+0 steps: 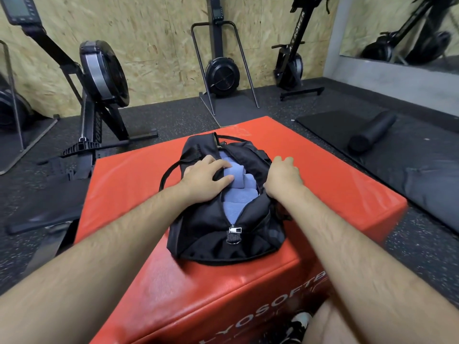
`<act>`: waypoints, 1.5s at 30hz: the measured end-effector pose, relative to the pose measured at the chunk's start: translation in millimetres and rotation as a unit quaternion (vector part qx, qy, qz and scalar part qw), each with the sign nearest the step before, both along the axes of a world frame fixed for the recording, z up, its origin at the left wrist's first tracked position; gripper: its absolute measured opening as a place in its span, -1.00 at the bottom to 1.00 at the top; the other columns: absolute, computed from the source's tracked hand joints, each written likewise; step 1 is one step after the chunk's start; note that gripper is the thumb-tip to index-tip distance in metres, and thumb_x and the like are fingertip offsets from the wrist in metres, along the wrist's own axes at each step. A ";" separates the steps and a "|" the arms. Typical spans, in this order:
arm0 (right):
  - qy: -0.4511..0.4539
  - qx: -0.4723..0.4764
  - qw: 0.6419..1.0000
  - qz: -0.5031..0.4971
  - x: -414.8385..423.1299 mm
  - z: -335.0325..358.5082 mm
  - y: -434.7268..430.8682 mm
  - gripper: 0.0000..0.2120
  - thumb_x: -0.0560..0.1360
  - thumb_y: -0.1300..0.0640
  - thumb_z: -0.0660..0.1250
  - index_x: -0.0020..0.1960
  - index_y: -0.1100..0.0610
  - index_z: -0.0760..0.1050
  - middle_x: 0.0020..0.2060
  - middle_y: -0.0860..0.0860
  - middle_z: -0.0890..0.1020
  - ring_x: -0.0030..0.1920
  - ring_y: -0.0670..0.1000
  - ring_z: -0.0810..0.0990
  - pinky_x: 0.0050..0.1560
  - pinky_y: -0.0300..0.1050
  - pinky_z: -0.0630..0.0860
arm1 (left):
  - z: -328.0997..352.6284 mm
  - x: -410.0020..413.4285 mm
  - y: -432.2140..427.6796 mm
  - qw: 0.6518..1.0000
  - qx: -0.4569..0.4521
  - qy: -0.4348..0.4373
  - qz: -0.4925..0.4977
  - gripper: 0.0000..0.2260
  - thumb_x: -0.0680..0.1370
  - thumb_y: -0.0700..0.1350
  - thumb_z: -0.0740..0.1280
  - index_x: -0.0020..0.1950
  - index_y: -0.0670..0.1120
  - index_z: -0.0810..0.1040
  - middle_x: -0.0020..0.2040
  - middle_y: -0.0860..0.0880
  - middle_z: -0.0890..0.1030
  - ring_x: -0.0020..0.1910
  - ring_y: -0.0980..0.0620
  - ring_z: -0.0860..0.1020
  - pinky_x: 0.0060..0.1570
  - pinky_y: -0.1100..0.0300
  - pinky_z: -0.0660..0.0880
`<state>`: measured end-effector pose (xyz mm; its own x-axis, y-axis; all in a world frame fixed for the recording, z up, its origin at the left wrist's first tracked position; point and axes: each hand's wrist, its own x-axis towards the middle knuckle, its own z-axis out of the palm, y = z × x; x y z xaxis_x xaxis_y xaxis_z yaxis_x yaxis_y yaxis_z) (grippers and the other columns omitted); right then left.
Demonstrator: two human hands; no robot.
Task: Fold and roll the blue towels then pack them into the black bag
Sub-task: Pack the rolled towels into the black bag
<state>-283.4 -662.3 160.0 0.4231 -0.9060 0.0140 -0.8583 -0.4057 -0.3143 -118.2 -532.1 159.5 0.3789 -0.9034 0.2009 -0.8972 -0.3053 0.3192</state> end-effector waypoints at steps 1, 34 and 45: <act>0.011 -0.012 1.000 -0.001 -1.3 -0.3 -1.9 -0.53 0.49 0.20 0.40 0.35 0.21 0.35 0.30 0.16 0.34 0.29 0.22 0.43 0.18 0.06 0.48 | 0.2 0.1 0.5 1.000 0.002 0.002 0.000 -0.66 0.59 0.22 0.27 0.34 0.21 0.47 0.20 0.07 0.45 0.28 0.03 0.45 0.28 0.02 0.29; -0.196 0.138 0.954 0.177 37.3 -39.9 39.7 -0.33 0.44 -0.49 0.00 0.51 -0.39 -0.01 0.62 -0.03 0.02 0.58 0.24 0.06 0.55 0.18 0.07 | -30.0 0.7 24.3 0.974 -0.027 0.186 0.124 -0.50 0.62 0.25 0.18 0.56 0.33 0.16 0.65 -0.02 -0.11 0.61 -0.17 -0.03 0.55 0.00 -0.04; -0.126 0.187 0.956 0.189 75.1 -18.5 137.1 -0.30 0.64 -0.22 0.04 0.63 -0.04 -0.21 0.60 0.17 -0.19 0.50 0.44 0.11 0.47 0.24 0.11 | 13.9 81.6 59.0 0.991 0.083 0.100 0.019 -0.65 0.72 -0.10 0.13 0.52 0.02 0.39 0.60 -0.09 0.21 0.60 0.04 0.09 0.58 -0.01 -0.06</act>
<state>-208.3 -525.2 141.5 0.7477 -0.6499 -0.1362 -0.5501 -0.4913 -0.6753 -36.6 -473.1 173.4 0.4313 -0.9016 -0.0315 -0.8078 -0.4015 0.4316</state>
